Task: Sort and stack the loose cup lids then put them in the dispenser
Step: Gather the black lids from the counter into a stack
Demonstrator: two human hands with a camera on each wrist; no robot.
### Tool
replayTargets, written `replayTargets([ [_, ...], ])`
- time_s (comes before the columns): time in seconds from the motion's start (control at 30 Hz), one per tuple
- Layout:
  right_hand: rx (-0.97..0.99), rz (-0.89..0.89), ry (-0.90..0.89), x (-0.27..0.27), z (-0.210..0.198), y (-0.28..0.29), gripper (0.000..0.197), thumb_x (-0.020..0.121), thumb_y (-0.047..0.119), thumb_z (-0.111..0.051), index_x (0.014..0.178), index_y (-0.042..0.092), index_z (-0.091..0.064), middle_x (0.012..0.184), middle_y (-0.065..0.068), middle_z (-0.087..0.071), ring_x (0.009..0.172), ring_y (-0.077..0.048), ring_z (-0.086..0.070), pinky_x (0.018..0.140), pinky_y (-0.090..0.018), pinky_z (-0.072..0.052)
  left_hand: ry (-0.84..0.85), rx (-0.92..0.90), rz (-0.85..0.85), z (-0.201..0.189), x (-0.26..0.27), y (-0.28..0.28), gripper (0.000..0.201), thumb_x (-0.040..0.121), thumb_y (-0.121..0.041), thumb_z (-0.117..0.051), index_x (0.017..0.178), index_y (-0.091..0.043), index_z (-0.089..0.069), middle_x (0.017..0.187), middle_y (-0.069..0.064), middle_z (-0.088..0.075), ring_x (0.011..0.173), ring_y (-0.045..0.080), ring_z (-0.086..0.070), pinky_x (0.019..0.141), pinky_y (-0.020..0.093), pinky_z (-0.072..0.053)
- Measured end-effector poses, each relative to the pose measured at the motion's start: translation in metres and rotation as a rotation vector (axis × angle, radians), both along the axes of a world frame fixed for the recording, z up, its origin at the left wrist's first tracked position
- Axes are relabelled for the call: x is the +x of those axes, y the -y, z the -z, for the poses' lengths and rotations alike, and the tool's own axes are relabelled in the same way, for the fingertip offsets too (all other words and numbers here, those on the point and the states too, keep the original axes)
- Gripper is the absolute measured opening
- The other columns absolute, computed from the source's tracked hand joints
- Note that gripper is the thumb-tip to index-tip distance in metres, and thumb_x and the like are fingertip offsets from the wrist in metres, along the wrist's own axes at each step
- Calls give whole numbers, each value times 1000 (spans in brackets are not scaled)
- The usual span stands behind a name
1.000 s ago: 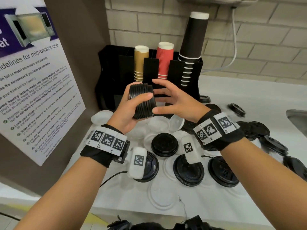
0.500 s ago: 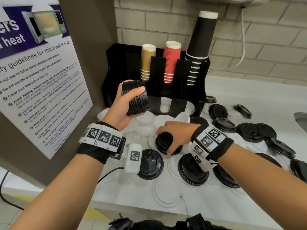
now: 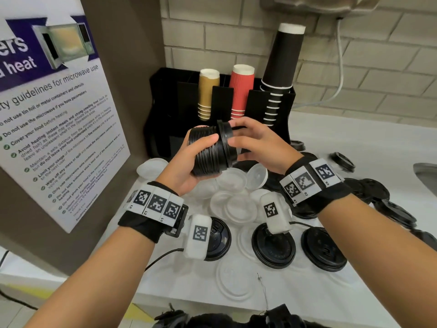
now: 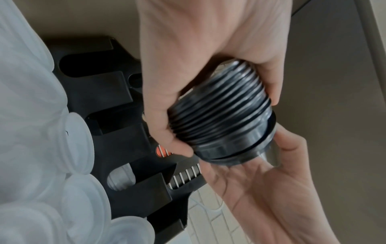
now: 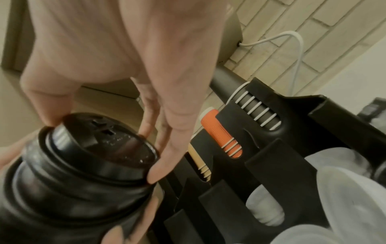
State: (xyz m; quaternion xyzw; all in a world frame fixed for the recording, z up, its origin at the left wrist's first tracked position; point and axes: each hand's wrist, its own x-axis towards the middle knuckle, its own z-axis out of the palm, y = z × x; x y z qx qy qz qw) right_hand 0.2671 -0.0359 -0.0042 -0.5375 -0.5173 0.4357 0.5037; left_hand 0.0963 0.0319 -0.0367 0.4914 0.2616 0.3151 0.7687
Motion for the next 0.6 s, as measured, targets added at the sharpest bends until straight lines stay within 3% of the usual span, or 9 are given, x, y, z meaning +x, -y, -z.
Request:
replayTargets([
  [0.1, 18, -26, 77, -4, 0, 3, 46, 78, 22, -70, 121, 29, -58, 118, -10, -61, 105, -22, -65, 79, -39, -57, 22, -22, 11, -2, 2, 0, 69, 75, -42, -67, 137, -21, -47, 133, 12, -59, 113, 34, -62, 74, 42, -56],
  [0.17, 32, -23, 105, -6, 0, 6, 47, 79, 21, -70, 123, 32, -57, 120, -10, -59, 110, -23, -62, 83, -44, -57, 38, -28, 3, -3, 4, 1, 72, 76, -42, -67, 140, -20, -43, 138, 16, -55, 120, 37, -58, 82, 46, -55],
  [0.23, 47, -13, 117, -7, 0, 7, 48, 82, 17, -70, 126, 29, -56, 121, -10, -59, 111, -23, -62, 84, -46, -57, 51, -31, -12, -3, 5, 3, 71, 76, -41, -67, 140, -20, -43, 138, 16, -54, 120, 37, -58, 81, 47, -55],
  [0.43, 102, 29, 138, -13, -1, 9, 49, 84, 8, -69, 129, 21, -54, 119, -8, -60, 108, -20, -63, 80, -40, -59, 53, -9, -58, -5, 6, 4, 70, 76, -41, -66, 139, -21, -43, 131, 15, -58, 106, 31, -64, 71, 41, -57],
  [0.6, 101, 15, 139, -16, -1, 9, 51, 86, 7, -67, 132, 16, -46, 124, -8, -57, 111, -20, -61, 80, -35, -58, 37, -13, -38, -4, 5, 1, 70, 74, -34, -68, 139, -21, -44, 133, 17, -57, 113, 37, -62, 84, 51, -56],
])
